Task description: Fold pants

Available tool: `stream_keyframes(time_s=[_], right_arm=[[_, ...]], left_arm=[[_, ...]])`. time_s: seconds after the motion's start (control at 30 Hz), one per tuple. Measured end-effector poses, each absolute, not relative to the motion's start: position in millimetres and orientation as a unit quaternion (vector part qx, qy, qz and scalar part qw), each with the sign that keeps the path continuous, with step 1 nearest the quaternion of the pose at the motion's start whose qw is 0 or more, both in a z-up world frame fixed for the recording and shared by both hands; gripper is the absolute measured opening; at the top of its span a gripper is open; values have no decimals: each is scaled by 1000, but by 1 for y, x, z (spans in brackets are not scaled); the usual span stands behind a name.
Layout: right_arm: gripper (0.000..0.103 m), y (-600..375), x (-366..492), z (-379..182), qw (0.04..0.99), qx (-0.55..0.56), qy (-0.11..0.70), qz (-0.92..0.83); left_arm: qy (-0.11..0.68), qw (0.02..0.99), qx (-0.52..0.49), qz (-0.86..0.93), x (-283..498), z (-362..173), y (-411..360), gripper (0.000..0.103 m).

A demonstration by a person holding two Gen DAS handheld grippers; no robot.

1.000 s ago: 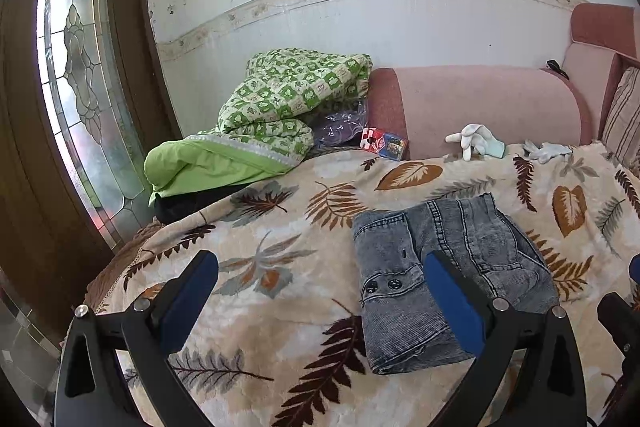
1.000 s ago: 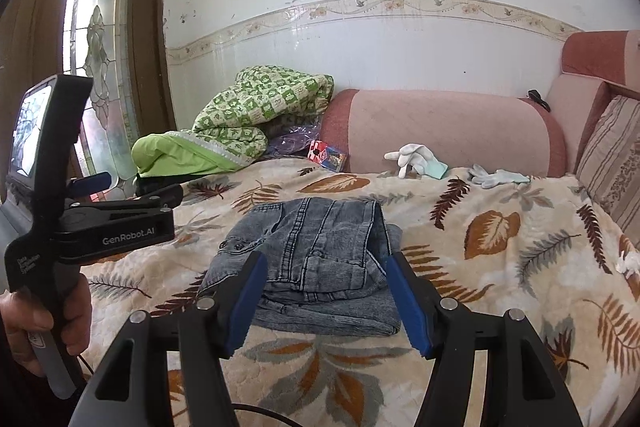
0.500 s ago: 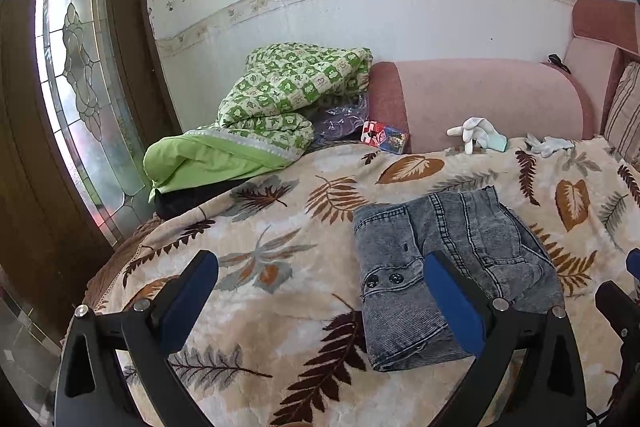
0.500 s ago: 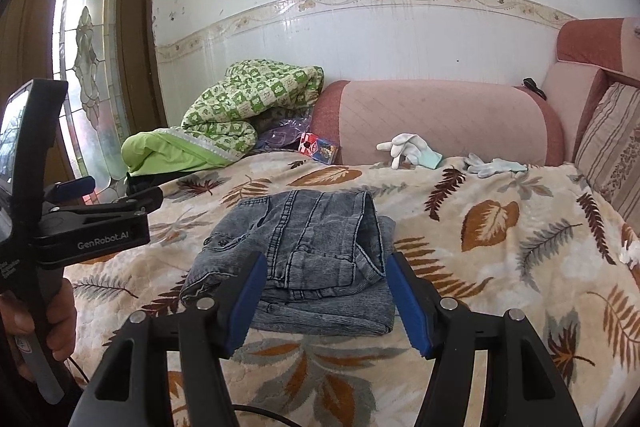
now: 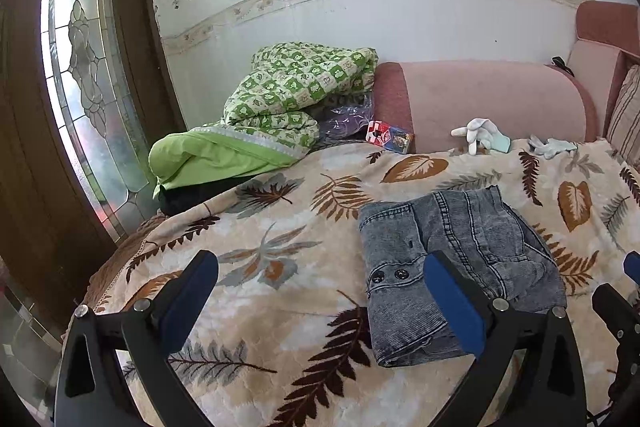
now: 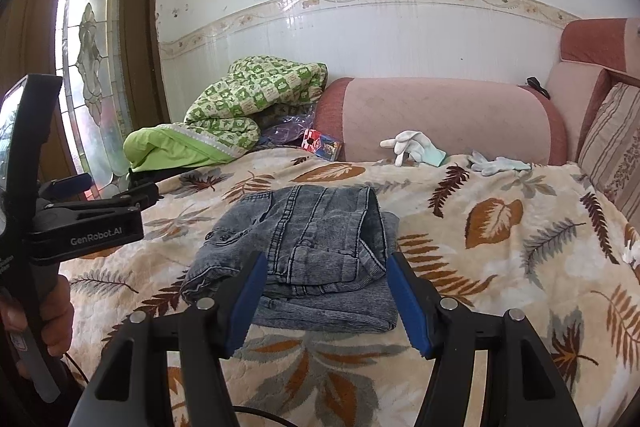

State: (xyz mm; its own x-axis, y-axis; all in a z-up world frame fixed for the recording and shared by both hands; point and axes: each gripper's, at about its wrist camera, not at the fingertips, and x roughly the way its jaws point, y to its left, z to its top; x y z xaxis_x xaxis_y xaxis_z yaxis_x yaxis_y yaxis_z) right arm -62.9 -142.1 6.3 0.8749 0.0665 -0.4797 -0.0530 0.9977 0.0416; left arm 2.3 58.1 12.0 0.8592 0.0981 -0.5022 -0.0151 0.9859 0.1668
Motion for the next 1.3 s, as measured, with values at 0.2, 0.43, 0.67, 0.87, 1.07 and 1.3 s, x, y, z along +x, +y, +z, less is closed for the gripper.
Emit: stream_keyframes(time_s=[0.2, 0.43, 0.67, 0.87, 1.07, 1.3], right_arm=[[66, -142, -64, 6, 969, 12, 243, 31], [66, -141, -65, 6, 969, 9, 243, 31], [66, -139, -64, 3, 970, 1, 242, 36], [66, -137, -66, 3, 971, -4, 237, 41], [66, -136, -67, 4, 971, -4, 235, 42], [66, -135, -65, 2, 970, -6, 240, 45]], left_arm=[[258, 963, 73, 32, 0, 15, 61, 102], [254, 964, 69, 35, -2, 17, 64, 102], [251, 965, 69, 35, -3, 17, 64, 102], [251, 965, 70, 35, -3, 17, 64, 102], [247, 966, 70, 33, -4, 19, 63, 102], [244, 967, 69, 28, -7, 21, 63, 102]])
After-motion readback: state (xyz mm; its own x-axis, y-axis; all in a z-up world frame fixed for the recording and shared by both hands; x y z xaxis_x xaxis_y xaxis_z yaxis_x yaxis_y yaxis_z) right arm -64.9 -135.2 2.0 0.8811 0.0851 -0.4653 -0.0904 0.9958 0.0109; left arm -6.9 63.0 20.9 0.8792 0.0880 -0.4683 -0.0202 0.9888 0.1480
